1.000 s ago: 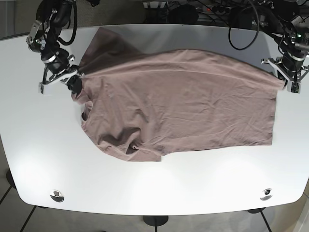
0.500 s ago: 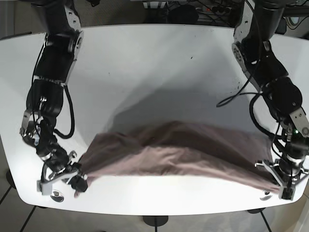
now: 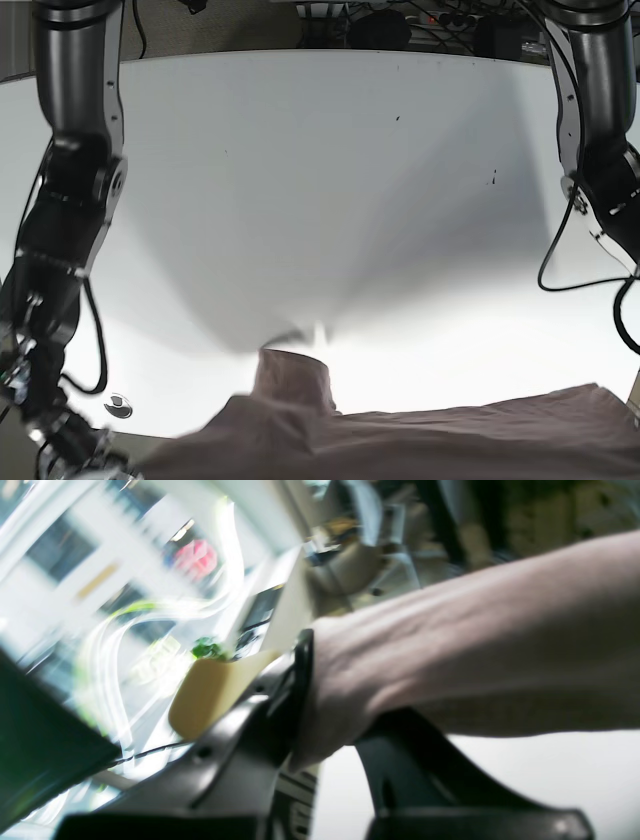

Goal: Fold the T-shirt properly
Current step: 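Lift the held edge with both grippers and shake the shirt out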

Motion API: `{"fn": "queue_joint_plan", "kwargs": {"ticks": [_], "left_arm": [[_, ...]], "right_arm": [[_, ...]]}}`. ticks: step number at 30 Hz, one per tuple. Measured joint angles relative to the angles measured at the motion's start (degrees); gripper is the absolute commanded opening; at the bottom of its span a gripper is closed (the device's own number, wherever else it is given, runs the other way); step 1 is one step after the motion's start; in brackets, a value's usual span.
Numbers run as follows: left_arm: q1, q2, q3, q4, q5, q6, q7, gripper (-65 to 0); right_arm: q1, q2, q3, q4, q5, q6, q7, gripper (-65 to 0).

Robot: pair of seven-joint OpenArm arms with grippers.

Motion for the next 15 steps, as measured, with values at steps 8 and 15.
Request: {"fn": "queue_joint_plan", "kwargs": {"ticks": [8,15], "left_arm": [[34.1,7.5,-11.5,9.5,0.9,-1.7,1.2,-65.0],[51.5,14.1,-17.2,16.1,0.7,-2.1,1.0,-65.0]], "right_arm": [[-35.6,-2.0,11.3,10.2,0.0,0.26,0.0,-63.1],[-53.7,-2.8,16.1,13.5,0.0,2.89,0.4,-63.1]]}}
